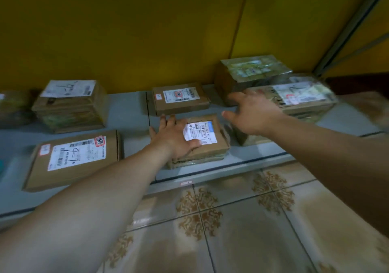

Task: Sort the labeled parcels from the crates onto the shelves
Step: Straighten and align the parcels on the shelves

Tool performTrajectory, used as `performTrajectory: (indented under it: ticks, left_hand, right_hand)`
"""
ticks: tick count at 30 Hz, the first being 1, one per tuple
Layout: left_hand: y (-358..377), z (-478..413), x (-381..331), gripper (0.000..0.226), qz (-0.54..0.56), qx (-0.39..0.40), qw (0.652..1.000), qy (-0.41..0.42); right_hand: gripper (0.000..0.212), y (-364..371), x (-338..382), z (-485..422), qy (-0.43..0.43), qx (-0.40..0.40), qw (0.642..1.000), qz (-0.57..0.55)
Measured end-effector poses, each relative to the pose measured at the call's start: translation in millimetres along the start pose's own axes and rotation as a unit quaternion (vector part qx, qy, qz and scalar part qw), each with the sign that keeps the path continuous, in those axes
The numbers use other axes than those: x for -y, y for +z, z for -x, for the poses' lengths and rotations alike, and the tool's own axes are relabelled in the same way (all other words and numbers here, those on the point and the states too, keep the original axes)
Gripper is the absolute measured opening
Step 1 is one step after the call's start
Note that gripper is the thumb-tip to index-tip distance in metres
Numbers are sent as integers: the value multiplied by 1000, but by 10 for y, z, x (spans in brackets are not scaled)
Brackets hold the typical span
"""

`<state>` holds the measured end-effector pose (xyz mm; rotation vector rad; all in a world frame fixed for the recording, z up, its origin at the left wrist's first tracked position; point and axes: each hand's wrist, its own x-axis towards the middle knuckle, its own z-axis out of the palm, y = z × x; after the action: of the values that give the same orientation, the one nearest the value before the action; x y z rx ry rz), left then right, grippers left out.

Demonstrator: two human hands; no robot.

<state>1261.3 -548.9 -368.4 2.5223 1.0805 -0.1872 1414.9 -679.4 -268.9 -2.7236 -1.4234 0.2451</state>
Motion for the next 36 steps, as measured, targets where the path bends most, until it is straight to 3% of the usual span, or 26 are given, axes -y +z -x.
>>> performTrajectory:
  ticks: [8, 14, 20, 28, 32, 36]
  left_hand:
    - [-458, 177, -576, 81, 5, -28, 994, 109]
    - [-500, 224, -1068, 82, 42, -14, 994, 102]
    - [-293, 197, -1524, 81, 122, -23, 991, 46]
    - [-119, -262, -2115, 78, 245, -102, 964, -33]
    - [-24, -469, -2374, 77, 307, -124, 939, -97]
    - [84, -542, -2503, 74, 324, -170, 919, -148]
  right_hand:
    - [61, -497, -471, 419, 85, -5, 996, 21]
    - [70, -590, -1075, 471, 121, 0, 993, 6]
    - [69, -569, -1663, 330, 117, -1, 993, -21]
    - [72, -381, -2328, -345, 51, -18, 998, -33]
    - [93, -289, -2608, -717, 10, 9, 999, -34]
    - [78, -91, -2780, -856, 0, 32, 990, -136]
